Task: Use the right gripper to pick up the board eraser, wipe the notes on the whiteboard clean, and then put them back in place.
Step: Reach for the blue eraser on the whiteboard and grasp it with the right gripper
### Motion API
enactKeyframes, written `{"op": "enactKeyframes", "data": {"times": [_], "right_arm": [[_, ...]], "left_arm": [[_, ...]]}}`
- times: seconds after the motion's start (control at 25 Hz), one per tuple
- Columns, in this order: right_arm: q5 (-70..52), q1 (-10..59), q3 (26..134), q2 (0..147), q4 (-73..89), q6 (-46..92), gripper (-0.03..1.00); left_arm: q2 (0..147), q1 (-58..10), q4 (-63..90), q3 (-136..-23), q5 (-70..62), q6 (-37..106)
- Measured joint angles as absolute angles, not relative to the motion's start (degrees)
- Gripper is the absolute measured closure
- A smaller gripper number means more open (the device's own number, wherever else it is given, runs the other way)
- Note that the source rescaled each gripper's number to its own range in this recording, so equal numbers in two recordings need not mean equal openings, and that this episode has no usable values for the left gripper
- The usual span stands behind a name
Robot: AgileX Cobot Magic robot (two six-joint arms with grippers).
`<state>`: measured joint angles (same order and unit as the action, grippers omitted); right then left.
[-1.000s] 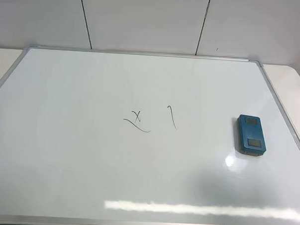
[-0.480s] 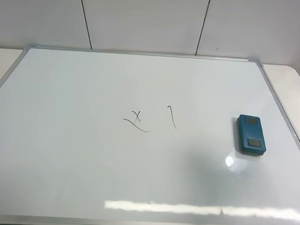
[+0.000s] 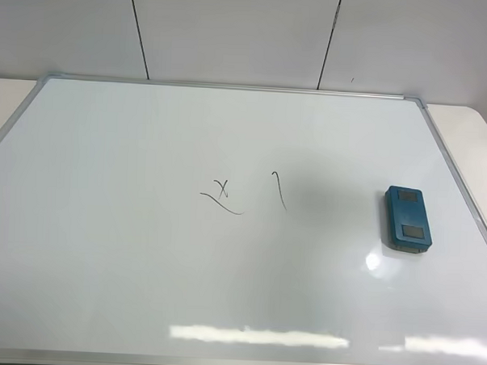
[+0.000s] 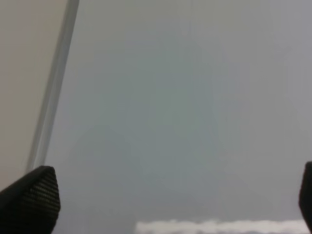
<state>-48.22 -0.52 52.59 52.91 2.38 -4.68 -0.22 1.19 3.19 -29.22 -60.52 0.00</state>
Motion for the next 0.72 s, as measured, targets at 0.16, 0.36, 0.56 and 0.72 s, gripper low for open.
{"op": "enactKeyframes", "data": {"times": [0.16, 0.36, 0.56, 0.72], "right_arm": [[-48.1, -0.5, 54.7, 63.0, 6.4, -5.8, -0.03], [-48.4, -0.5, 54.7, 71.9, 9.2, -6.9, -0.03], [-48.4, -0.5, 54.7, 76.9, 9.4, -8.1, -0.03], [-49.4, 0.5, 54.7, 80.9, 9.5, -9.0, -0.03]], "left_arm": [[-0.2, 1.2, 3.2, -29.2, -60.5, 0.0], [-0.2, 1.2, 3.2, -29.2, -60.5, 0.0], [-0.2, 1.2, 3.2, -29.2, -60.5, 0.0], [-0.2, 1.2, 3.2, -29.2, -60.5, 0.0]]}}
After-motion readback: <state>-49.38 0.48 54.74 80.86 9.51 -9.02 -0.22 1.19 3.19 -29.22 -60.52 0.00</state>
